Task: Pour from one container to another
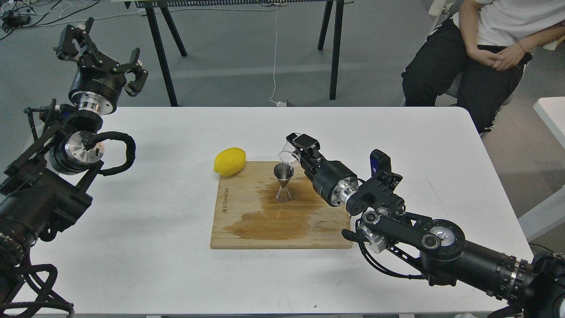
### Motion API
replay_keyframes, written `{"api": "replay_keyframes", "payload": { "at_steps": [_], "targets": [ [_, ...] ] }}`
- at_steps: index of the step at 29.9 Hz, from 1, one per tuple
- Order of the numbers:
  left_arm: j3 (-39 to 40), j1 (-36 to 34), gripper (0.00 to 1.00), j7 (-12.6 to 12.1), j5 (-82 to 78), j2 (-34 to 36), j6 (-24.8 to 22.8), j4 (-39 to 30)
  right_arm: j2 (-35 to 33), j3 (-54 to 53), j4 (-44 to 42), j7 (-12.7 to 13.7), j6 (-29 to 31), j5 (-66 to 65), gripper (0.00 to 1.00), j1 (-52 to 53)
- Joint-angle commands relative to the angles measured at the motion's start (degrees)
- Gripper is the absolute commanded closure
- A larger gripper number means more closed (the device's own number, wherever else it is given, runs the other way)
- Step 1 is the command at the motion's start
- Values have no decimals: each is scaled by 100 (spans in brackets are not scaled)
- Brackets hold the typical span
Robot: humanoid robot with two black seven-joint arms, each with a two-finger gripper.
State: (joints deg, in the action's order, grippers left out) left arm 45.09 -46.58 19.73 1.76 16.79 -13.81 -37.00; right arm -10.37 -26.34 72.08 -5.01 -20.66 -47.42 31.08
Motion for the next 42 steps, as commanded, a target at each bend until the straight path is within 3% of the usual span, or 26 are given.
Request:
{"api": "replay_keyframes", "payload": {
  "at_steps": [1, 20, 42],
  "targets": [
    [0, 0, 0, 5, 0, 0, -8, 0, 8, 112, -10, -97, -105, -223, 70, 3],
    [18, 0, 0, 5, 0, 0, -16, 0, 201, 252, -309, -299, -299, -716, 70, 91],
    [35, 18, 0, 5, 0, 62, -25, 0, 351, 841, -652, -835, -510, -1717, 69, 284]
  ]
}}
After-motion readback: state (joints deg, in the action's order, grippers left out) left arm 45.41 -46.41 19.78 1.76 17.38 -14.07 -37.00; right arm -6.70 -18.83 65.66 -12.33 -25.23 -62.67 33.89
